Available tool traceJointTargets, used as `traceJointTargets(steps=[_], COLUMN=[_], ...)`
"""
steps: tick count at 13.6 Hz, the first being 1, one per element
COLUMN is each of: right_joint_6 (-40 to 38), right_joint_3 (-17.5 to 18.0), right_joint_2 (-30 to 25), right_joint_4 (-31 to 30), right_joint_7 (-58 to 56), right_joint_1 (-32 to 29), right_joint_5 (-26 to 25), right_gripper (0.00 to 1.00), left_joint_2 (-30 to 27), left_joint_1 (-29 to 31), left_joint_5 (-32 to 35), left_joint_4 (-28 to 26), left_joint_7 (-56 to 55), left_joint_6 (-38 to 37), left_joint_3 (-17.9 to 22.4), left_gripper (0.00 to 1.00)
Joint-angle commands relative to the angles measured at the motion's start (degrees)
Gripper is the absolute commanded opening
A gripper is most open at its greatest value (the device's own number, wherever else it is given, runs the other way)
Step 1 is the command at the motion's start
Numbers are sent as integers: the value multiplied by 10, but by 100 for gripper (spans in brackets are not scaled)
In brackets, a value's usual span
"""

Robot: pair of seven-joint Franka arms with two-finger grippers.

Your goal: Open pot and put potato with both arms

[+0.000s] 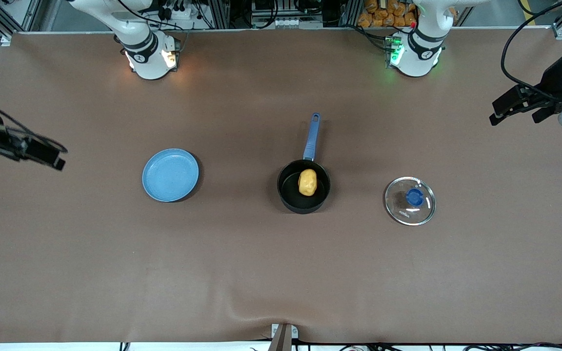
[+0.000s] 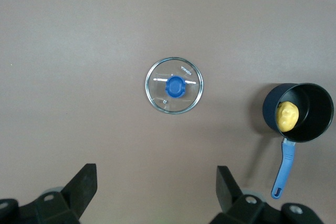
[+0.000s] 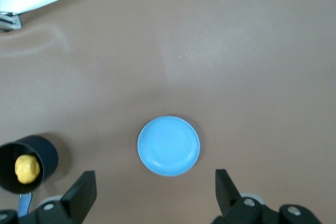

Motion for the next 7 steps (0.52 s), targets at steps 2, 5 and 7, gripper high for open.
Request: traceJointTargets(steps=[2,5,7], right_joint_6=[76,103,100], right_joint_3=[9,-33,-45], right_joint_2=[-190,-255,-252], right_joint_4=[-265,-357,-356], right_joint_7=[-35,-126,-208], right_joint_1=[-20,-16,-21], right_joint_5=[-8,-4,-5], right_gripper=[100,100,100], left_joint_2=[-2,-2,-2], left_joint_1=[1,1,-1], left_joint_5=[-11,-11,-8], left_joint_4=[2,1,1], left_joint_7=[14,14,13], left_joint_6=[3,3,3], left_joint_3=[2,2,0], left_gripper=[100,100,100])
